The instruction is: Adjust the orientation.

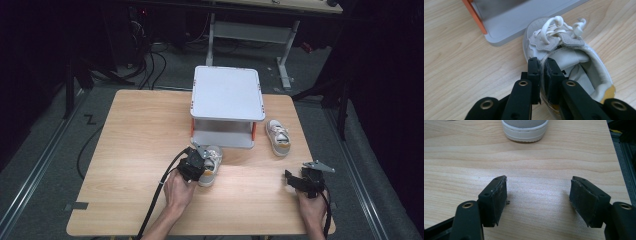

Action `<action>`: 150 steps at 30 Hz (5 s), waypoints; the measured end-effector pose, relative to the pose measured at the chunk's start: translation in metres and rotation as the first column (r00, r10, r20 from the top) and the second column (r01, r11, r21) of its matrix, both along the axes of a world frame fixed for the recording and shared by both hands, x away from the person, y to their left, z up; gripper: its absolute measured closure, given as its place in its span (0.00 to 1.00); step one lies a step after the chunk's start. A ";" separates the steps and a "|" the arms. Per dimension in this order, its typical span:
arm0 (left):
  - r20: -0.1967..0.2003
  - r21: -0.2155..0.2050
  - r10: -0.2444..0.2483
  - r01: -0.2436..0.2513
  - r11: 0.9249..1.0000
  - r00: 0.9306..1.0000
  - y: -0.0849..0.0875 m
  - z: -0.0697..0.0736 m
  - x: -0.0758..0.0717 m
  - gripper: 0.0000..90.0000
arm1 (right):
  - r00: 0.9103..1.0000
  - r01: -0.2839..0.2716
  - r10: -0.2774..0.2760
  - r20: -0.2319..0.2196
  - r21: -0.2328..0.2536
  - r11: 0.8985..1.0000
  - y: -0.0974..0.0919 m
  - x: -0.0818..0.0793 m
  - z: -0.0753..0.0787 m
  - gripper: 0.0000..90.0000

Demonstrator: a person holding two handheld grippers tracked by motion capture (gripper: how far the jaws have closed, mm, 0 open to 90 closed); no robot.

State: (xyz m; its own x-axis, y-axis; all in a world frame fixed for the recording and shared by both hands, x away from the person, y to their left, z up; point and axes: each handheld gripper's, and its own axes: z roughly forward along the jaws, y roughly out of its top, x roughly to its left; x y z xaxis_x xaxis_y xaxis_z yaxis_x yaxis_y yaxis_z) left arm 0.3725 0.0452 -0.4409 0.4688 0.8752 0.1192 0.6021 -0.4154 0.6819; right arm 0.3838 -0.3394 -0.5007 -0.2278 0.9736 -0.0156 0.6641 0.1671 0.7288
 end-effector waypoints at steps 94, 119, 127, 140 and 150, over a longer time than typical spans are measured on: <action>0.016 -0.184 0.172 -0.166 0.969 0.985 0.127 -0.065 -0.004 0.37 | 0.983 -0.178 0.175 0.047 0.056 0.983 0.025 0.045 0.075 0.71; 0.022 -0.154 0.142 -0.137 0.979 0.990 0.121 -0.065 -0.003 0.34 | 0.979 -0.183 0.180 -0.094 -0.022 0.983 0.049 0.113 0.050 0.87; 0.023 -0.154 0.140 -0.135 0.979 0.990 0.121 -0.065 -0.003 0.34 | 0.975 -0.218 0.214 -0.053 -0.089 0.972 0.054 0.104 0.050 0.92; 0.021 -0.153 0.141 -0.137 0.979 0.990 0.122 -0.065 -0.003 0.34 | 0.973 -0.229 0.228 -0.015 -0.068 0.971 0.044 0.079 0.072 0.94; 0.019 -0.158 0.141 -0.136 0.978 0.990 0.122 -0.065 -0.003 0.34 | 0.974 -0.228 0.228 0.005 -0.039 0.973 0.037 0.055 0.078 0.94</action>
State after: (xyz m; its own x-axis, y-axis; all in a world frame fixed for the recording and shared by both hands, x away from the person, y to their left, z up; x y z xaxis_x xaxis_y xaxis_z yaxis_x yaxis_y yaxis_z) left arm 0.3700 0.1673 -0.5060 0.3401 0.9403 -0.0115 0.6243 -0.2166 0.7505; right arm 0.4390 -0.3026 -0.4229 -0.4435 0.8946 -0.0550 0.5984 0.3413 0.7249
